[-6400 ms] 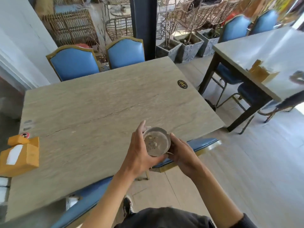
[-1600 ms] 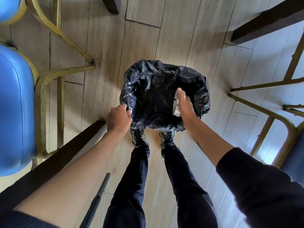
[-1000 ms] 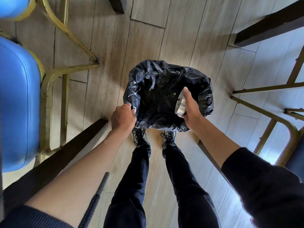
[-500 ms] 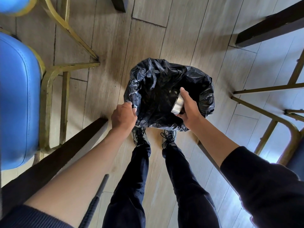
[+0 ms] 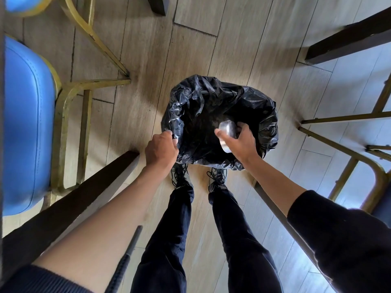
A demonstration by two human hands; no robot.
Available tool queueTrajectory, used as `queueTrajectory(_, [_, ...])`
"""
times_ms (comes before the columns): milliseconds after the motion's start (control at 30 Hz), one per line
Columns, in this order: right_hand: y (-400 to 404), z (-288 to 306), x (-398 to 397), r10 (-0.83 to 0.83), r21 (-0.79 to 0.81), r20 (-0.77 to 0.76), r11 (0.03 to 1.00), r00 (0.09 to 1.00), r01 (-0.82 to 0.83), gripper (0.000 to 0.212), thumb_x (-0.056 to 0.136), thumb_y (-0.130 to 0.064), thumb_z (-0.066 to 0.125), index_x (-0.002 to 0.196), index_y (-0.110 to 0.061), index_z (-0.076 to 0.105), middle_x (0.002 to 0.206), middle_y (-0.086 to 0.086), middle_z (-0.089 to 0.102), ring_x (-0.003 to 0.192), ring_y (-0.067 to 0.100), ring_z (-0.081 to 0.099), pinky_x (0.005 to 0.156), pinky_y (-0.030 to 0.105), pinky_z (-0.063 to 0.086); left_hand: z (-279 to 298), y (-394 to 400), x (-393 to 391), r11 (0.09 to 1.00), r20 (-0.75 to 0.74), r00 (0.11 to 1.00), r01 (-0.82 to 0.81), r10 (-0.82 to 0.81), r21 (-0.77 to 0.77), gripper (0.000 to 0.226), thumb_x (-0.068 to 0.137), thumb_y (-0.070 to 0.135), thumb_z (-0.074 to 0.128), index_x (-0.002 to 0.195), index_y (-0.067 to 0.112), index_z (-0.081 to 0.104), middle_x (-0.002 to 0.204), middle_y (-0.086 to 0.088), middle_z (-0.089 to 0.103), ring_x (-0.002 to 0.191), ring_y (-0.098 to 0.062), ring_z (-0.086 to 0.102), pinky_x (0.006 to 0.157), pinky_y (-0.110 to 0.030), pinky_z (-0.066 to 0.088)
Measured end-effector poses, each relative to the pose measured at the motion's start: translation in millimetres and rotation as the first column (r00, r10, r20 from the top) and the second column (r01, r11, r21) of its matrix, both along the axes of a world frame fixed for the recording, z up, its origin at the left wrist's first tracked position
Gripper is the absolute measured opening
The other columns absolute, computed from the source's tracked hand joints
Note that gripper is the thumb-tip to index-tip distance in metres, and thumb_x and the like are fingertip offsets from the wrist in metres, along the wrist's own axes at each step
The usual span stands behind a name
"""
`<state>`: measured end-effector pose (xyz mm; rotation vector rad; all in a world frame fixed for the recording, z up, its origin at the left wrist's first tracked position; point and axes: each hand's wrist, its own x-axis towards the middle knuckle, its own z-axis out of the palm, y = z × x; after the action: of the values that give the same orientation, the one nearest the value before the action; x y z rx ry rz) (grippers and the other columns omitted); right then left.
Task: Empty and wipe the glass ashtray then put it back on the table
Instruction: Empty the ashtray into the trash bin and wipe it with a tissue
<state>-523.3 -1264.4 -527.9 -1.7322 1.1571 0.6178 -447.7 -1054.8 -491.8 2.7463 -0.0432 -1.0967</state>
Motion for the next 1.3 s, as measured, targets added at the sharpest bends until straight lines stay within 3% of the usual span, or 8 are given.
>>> queueTrajectory(133, [4.7, 1.0, -1.6, 0.05, -0.14, 0.054, 0.989, 0.997, -0.042, 0.102, 0.077, -0.053, 0.085, 0.154, -0.008, 0.035, 0.153, 0.011, 0.043, 0.138, 0.027, 0.047, 0.112, 0.034, 0.04, 1.0, -0.3, 0.3, 1.0, 0.004, 1.0, 0.011, -0.011, -0.003, 0.026, 0.1, 0.024, 0.055, 0.117, 0.006, 0.064, 0.103, -0.019, 0.071, 0.096, -0.038, 0.069, 0.073, -0.04, 0.052])
queueTrajectory(400, [6.1, 0.9, -5.9, 0.274, -0.26, 0.138, 0.937, 0.952, -0.232, 0.104, 0.067, -0.042, 0.094, 0.145, -0.003, 0.037, 0.141, 0.015, 0.043, 0.132, 0.03, 0.046, 0.111, 0.038, 0.045, 1.1, -1.7, -0.2, 1.0, 0.012, 1.0, 0.013, -0.013, 0.003, 0.025, 0.1, 0.024, 0.056, 0.115, 0.006, 0.064, 0.101, -0.018, 0.072, 0.095, -0.037, 0.069, 0.072, -0.04, 0.052])
queueTrajectory(600, [6.9, -1.5, -15.6, 0.324, -0.285, 0.13, 0.918, 0.937, -0.277, 0.104, 0.066, -0.043, 0.094, 0.142, 0.0, 0.038, 0.136, 0.017, 0.044, 0.129, 0.031, 0.045, 0.109, 0.039, 0.045, -0.2, -1.5, -0.3, 1.0, 0.003, 1.0, -0.005, 0.005, -0.023, 0.028, 0.1, 0.022, 0.056, 0.12, 0.003, 0.063, 0.106, -0.019, 0.072, 0.1, -0.037, 0.068, 0.078, -0.041, 0.053])
queueTrajectory(700, [7.5, -3.1, -19.9, 0.339, -0.259, 0.054, 0.913, 0.939, -0.315, 0.102, 0.067, -0.044, 0.093, 0.142, -0.001, 0.038, 0.137, 0.018, 0.043, 0.13, 0.033, 0.045, 0.11, 0.043, 0.046, -1.5, -1.3, 0.2, 0.997, -0.026, 0.998, -0.065, 0.064, -0.04, 0.031, 0.1, 0.021, 0.057, 0.122, 0.001, 0.062, 0.111, -0.021, 0.071, 0.103, -0.038, 0.068, 0.085, -0.042, 0.053])
queueTrajectory(933, [7.7, -5.3, -21.0, 0.39, -0.291, 0.035, 0.885, 0.92, -0.364, 0.099, 0.065, -0.046, 0.093, 0.136, 0.001, 0.043, 0.132, 0.021, 0.046, 0.124, 0.036, 0.047, 0.106, 0.045, 0.047, -1.8, -3.6, -1.1, 0.996, -0.041, 0.996, -0.081, 0.08, -0.033, 0.029, 0.1, 0.022, 0.055, 0.121, 0.002, 0.062, 0.108, -0.022, 0.07, 0.099, -0.04, 0.068, 0.083, -0.044, 0.056])
queueTrajectory(1033, [6.3, -4.2, -20.3, 0.436, -0.235, -0.025, 0.872, 0.9, -0.429, 0.099, 0.066, -0.046, 0.093, 0.138, -0.003, 0.041, 0.137, 0.02, 0.046, 0.128, 0.036, 0.047, 0.107, 0.046, 0.046, -1.1, -3.6, -0.5, 0.996, -0.056, 0.995, -0.081, 0.079, -0.03, 0.03, 0.101, 0.022, 0.055, 0.123, 0.002, 0.062, 0.109, -0.023, 0.068, 0.102, -0.041, 0.067, 0.084, -0.044, 0.054])
queueTrajectory(1167, [3.8, -3.1, -20.0, 0.376, -0.315, 0.043, 0.884, 0.925, -0.345, 0.098, 0.065, -0.047, 0.093, 0.136, -0.001, 0.043, 0.133, 0.02, 0.047, 0.125, 0.035, 0.046, 0.105, 0.045, 0.047, -0.7, -4.1, 0.2, 0.997, -0.059, 0.996, -0.074, 0.072, -0.035, 0.028, 0.101, 0.021, 0.054, 0.121, 0.002, 0.062, 0.108, -0.022, 0.069, 0.1, -0.04, 0.068, 0.083, -0.043, 0.054])
queueTrajectory(1300, [4.4, -1.9, -20.2, 0.44, -0.235, -0.06, 0.866, 0.896, -0.441, 0.099, 0.065, -0.045, 0.094, 0.139, -0.003, 0.042, 0.138, 0.02, 0.047, 0.129, 0.036, 0.047, 0.108, 0.046, 0.047, 0.8, -3.9, -1.5, 0.996, -0.05, 0.996, -0.074, 0.071, -0.043, 0.03, 0.101, 0.019, 0.054, 0.125, 0.001, 0.061, 0.11, -0.021, 0.069, 0.104, -0.04, 0.066, 0.088, -0.042, 0.051])
